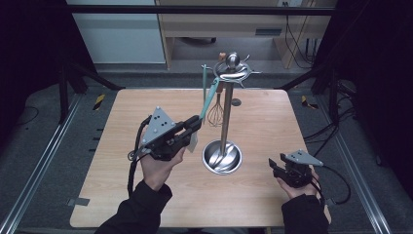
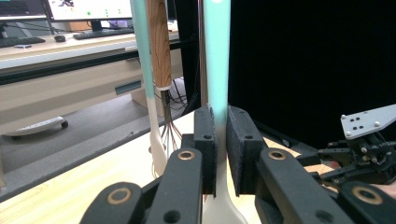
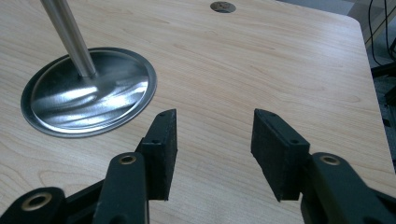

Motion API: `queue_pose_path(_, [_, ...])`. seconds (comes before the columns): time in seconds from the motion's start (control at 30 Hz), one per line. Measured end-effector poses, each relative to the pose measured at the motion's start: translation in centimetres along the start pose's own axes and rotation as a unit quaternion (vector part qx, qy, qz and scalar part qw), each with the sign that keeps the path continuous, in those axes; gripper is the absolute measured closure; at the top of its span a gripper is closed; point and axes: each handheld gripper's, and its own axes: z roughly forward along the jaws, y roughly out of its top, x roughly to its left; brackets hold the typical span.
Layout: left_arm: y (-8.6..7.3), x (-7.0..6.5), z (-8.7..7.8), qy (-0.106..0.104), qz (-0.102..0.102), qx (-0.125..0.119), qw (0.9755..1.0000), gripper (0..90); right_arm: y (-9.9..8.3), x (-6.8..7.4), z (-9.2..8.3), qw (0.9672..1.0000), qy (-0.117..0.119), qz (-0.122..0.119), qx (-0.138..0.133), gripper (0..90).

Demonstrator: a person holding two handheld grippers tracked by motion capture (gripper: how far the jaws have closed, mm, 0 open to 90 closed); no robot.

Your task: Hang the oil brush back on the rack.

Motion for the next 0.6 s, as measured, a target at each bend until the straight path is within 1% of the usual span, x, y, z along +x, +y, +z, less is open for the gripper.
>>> queue_pose_path(0.27, [-0.3, 0.0, 0.8, -0.001, -0.004, -0.005, 1.0000, 82.3, 0.0, 0.0, 0.0, 1.0000, 0.001, 0.001, 0.000, 51.2])
queue_pose_path(0.37, [-0.4, 0.0, 1.1, -0.002, -0.002, -0.006, 1.0000, 82.2, 0.0, 0.0, 0.0, 1.0000, 0.001, 0.000, 0.000, 51.2])
queue_pose_path(0.6, [-0.6, 0.2, 1.9, -0.002, -0.002, -0.003, 1.0000, 82.1, 0.0, 0.0, 0.0, 1.0000, 0.000, -0.003, -0.001, 50.9])
